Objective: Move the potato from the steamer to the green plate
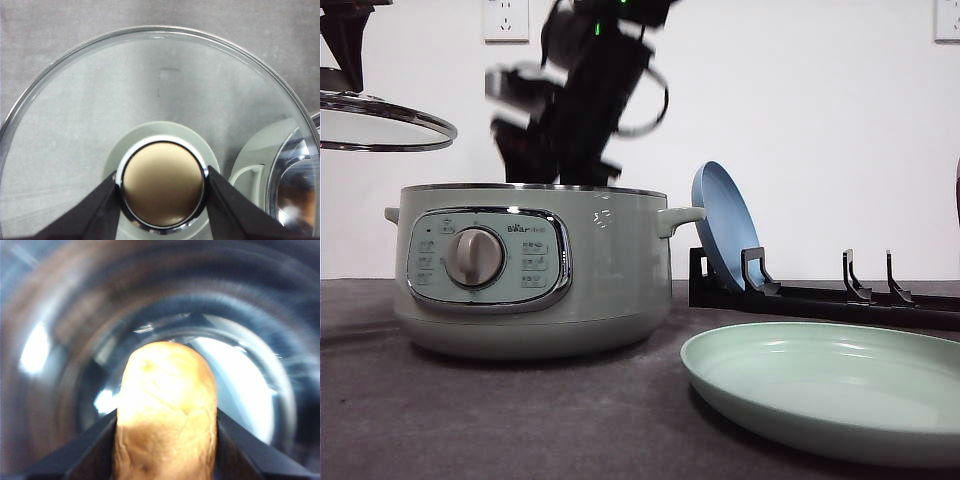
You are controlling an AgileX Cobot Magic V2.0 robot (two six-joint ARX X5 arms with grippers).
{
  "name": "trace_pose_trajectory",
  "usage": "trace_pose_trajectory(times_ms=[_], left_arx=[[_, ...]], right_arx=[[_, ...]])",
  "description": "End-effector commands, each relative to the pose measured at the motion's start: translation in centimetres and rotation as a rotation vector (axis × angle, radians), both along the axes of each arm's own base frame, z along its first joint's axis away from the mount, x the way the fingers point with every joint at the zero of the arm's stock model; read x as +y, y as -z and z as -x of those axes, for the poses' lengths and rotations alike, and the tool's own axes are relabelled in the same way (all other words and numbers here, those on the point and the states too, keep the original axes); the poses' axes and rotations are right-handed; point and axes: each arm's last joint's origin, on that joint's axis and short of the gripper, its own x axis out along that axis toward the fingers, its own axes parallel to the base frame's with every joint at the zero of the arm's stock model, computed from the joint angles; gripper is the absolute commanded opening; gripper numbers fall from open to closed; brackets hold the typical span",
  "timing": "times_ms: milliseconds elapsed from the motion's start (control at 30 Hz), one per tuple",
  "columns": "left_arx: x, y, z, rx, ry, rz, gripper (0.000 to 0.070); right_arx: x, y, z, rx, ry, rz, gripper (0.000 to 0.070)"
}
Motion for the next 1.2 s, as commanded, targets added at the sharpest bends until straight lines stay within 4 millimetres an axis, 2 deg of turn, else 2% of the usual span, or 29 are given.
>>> trace_pose_trajectory(times_ms=[0,133,300,467,600,767,900,1000,1167], left_arx=[[-0.1,-2.2,0.6,-0.098,0.008,-0.009,0.0003],[-0.1,-2.2,0.6,-0.096,0.013,-0.013,0.0003],[-0.1,-2.1,0.6,-0.092,0.016,-0.015,0.0003],[-0.1,-2.1,0.6,-0.089,0.016,-0.015,0.0003],[-0.3,-2.1,0.7,-0.083,0.021,-0.015,0.0003],[-0.3,-2.0,0.7,-0.075,0.024,-0.017,0.0003],[-0.3,-2.0,0.7,-0.078,0.024,-0.017,0.0003],[-0.3,-2.1,0.7,-0.083,0.024,-0.017,0.0003],[-0.3,-2.1,0.6,-0.087,0.024,-0.017,0.0003]], right_arx=[[0.2,-2.3,0.5,-0.023,0.007,-0.033,0.0245],[-1.6,-6.9,2.5,-0.041,0.024,-0.043,0.0245],[-5.4,-12.8,6.4,-0.112,0.079,-0.02,0.0246],[-10.5,-18.0,12.1,-0.173,0.122,-0.05,0.0246],[-15.3,-20.0,17.3,-0.195,0.222,-0.05,0.0246],[-20.4,-20.2,23.1,-0.165,0.316,-0.105,0.0246],[-23.6,-18.4,26.4,-0.173,0.439,-0.103,0.0246],[-24.9,-16.1,27.8,-0.163,0.511,-0.145,0.0246],[-25.4,-11.5,28.4,-0.153,0.602,-0.254,0.0246]])
